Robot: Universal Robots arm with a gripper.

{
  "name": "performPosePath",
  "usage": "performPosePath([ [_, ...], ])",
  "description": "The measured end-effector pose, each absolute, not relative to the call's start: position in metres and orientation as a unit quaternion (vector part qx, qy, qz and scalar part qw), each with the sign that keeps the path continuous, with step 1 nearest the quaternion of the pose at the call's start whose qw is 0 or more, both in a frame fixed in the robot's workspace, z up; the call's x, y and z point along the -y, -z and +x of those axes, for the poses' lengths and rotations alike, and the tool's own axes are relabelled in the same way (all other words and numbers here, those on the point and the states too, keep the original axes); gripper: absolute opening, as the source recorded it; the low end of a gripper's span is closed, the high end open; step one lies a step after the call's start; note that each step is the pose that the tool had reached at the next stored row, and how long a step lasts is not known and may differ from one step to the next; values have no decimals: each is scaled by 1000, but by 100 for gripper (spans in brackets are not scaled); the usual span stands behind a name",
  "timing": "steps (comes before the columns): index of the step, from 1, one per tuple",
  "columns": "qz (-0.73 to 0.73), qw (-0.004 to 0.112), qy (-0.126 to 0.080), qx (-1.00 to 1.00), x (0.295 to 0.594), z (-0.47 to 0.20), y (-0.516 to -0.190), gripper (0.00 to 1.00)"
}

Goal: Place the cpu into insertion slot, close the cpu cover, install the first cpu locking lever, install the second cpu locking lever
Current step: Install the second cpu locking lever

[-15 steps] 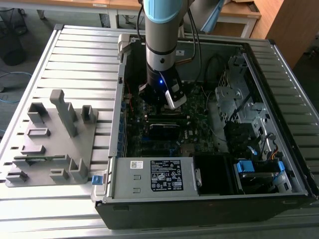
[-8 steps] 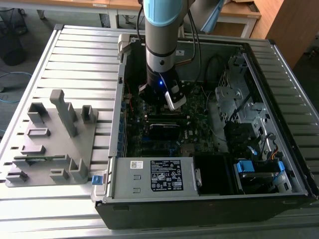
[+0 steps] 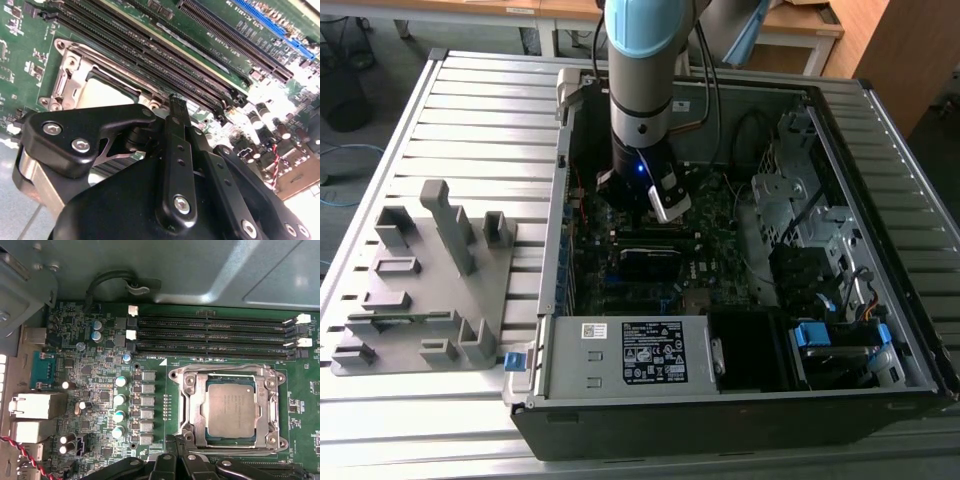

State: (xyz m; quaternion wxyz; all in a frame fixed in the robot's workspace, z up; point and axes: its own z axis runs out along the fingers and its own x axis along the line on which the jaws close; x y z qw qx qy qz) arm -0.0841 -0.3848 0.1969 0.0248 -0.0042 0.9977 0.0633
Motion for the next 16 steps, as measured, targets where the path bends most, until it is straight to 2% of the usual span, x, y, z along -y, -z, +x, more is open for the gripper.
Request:
performPosePath([
  [16, -4, 25, -65, -998, 385, -89, -193, 11],
])
